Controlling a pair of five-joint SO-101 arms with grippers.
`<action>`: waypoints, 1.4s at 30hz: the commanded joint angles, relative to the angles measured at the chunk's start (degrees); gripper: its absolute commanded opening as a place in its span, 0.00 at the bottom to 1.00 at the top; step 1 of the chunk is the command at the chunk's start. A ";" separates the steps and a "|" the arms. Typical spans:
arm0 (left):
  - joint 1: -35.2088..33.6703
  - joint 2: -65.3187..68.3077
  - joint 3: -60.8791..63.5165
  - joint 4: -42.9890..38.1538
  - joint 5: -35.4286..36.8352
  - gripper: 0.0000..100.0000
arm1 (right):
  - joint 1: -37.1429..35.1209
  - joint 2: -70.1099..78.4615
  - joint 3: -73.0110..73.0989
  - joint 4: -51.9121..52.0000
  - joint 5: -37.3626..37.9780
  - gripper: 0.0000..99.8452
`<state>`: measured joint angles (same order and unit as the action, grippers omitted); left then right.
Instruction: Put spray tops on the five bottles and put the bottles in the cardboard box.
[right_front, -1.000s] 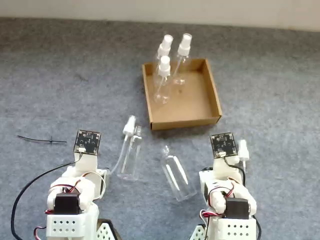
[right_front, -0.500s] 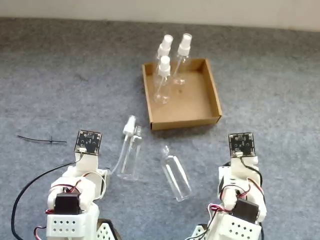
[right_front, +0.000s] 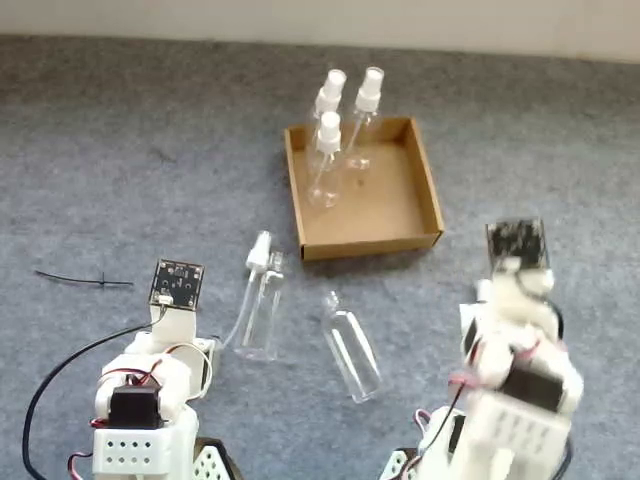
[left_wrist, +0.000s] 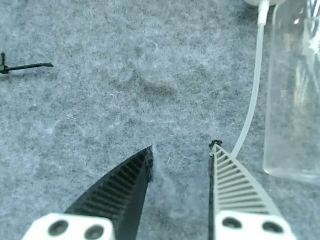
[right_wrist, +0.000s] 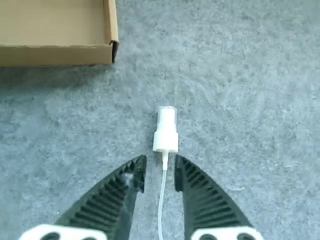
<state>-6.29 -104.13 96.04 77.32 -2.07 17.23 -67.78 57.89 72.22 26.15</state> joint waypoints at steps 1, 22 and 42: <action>0.92 -0.57 1.10 0.26 0.70 0.18 | 0.48 20.44 -16.75 2.42 0.44 0.14; 0.92 -0.57 1.10 0.26 0.70 0.18 | -4.00 71.60 -42.15 4.18 2.73 0.23; 0.92 -0.57 1.10 0.26 0.70 0.18 | -49.10 53.76 -35.12 11.03 -12.13 0.23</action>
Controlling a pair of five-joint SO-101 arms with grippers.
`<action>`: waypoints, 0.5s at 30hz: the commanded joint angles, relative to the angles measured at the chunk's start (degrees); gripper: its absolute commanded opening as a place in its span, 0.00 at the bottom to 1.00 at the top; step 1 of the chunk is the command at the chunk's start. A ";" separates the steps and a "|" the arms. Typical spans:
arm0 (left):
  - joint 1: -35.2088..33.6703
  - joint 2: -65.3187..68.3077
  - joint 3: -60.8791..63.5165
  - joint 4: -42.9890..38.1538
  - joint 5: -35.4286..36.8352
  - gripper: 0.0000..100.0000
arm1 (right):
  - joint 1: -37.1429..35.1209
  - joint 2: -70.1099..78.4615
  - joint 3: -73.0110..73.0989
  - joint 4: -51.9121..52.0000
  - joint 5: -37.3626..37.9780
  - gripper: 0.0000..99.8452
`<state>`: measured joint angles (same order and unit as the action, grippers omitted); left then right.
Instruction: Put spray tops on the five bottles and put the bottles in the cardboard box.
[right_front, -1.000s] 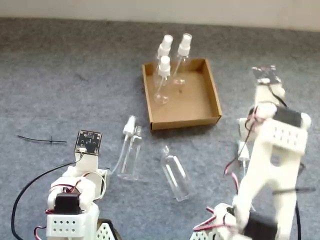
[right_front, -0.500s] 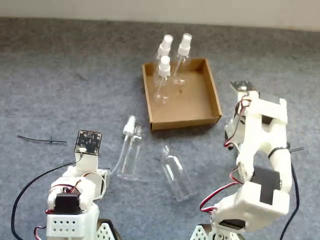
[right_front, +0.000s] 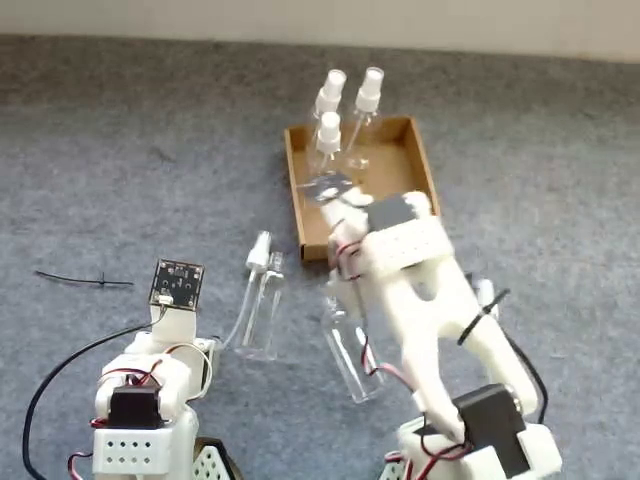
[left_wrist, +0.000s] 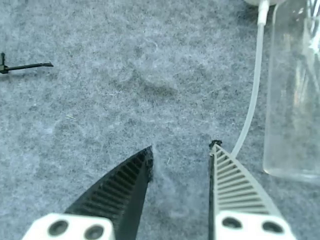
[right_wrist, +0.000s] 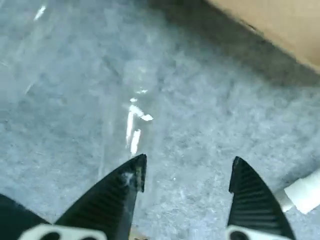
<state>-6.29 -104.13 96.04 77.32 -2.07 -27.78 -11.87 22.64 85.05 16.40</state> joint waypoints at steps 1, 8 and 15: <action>0.92 -0.57 1.10 0.26 0.70 0.18 | -5.05 -2.15 0.04 -2.33 -2.64 0.23; 0.92 -0.57 1.10 0.26 0.70 0.18 | -11.30 -2.07 0.48 -3.91 -3.08 0.23; 0.92 -0.57 1.10 0.26 0.70 0.18 | -12.26 0.48 9.36 -11.56 -3.08 0.23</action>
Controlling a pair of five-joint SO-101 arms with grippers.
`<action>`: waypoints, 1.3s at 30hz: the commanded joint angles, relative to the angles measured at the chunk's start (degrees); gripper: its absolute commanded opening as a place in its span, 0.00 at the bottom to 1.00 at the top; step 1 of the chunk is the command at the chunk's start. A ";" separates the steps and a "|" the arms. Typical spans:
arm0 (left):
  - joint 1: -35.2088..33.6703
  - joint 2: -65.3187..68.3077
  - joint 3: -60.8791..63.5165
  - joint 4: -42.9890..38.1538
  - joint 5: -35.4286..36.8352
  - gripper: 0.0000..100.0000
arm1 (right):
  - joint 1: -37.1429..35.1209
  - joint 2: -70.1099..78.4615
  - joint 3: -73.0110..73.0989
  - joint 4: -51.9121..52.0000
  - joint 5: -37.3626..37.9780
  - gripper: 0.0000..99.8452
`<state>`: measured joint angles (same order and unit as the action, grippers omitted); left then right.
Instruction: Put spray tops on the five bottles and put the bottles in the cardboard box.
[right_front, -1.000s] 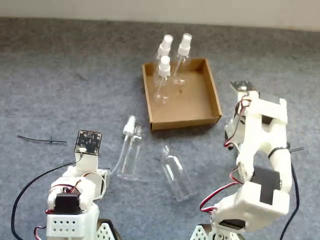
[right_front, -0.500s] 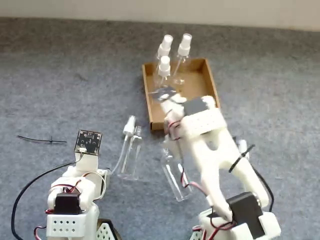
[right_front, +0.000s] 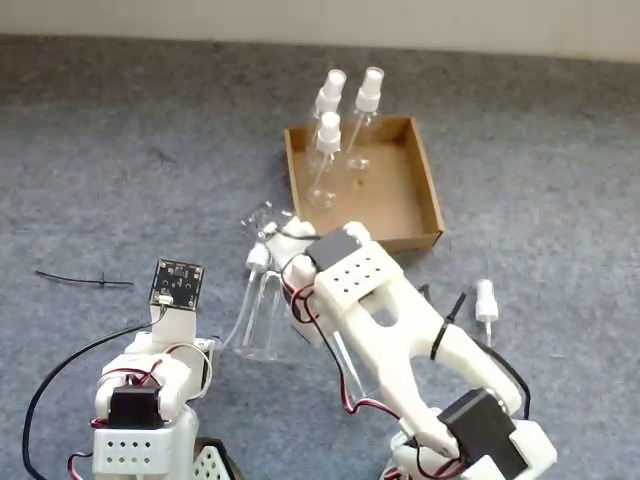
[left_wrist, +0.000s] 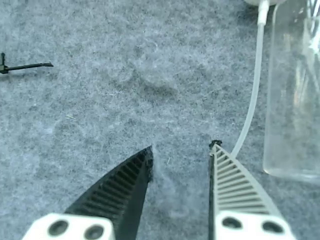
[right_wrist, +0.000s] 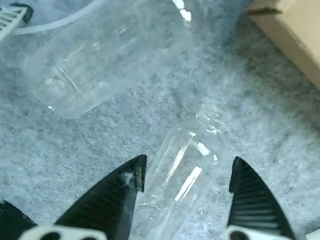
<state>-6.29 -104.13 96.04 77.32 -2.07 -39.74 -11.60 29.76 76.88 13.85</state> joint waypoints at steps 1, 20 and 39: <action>0.92 -0.57 1.10 0.26 0.70 0.18 | -0.22 1.10 3.47 -4.44 -0.53 0.23; 1.01 -0.57 1.10 0.26 0.70 0.18 | 6.64 4.97 7.96 -14.55 -0.09 0.01; -13.23 -0.48 -7.52 -17.23 -16.35 0.17 | 21.05 -29.76 22.20 -20.88 7.12 0.00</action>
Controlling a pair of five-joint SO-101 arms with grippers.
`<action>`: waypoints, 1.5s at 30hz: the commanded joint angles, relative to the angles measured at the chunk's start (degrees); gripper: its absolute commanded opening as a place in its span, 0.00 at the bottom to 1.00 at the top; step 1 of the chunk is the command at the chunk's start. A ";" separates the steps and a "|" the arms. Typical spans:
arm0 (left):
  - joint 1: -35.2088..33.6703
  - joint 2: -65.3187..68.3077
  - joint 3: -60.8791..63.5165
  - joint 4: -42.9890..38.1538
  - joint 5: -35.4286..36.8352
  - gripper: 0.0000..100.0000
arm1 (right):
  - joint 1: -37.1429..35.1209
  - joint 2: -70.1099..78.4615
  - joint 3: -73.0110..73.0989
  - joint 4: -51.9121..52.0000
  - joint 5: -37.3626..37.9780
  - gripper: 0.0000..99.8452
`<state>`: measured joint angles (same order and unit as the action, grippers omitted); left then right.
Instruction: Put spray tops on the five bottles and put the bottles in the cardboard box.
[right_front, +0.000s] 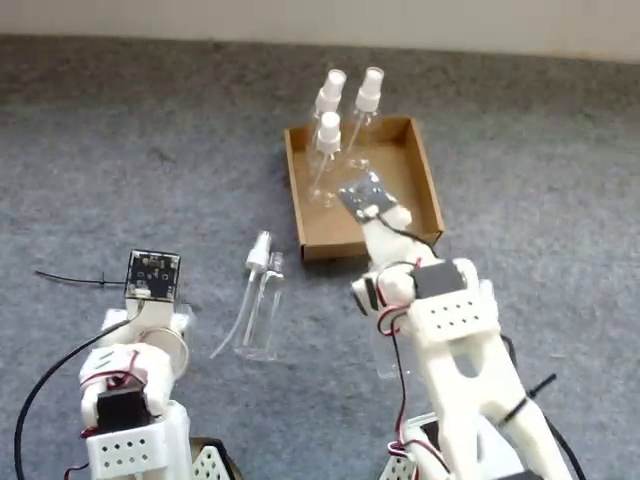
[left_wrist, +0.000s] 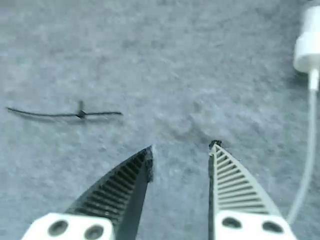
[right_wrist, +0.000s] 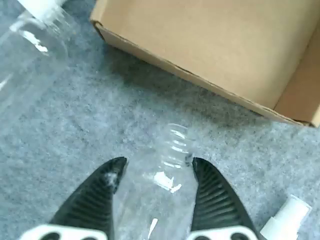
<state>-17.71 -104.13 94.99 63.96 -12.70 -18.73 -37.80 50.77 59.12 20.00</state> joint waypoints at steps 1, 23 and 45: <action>-1.54 -0.40 -9.27 -3.78 -5.71 0.17 | 0.04 -4.00 2.42 -4.35 0.97 0.00; 25.01 77.23 -72.22 17.32 -1.93 0.24 | -2.86 -5.49 11.03 -8.92 0.97 0.00; 21.41 77.14 -55.34 4.40 -1.93 0.24 | 46.20 7.60 -10.07 -5.32 28.13 0.00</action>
<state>4.79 -26.86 39.43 70.29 -15.25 22.95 -35.08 42.86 59.47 46.02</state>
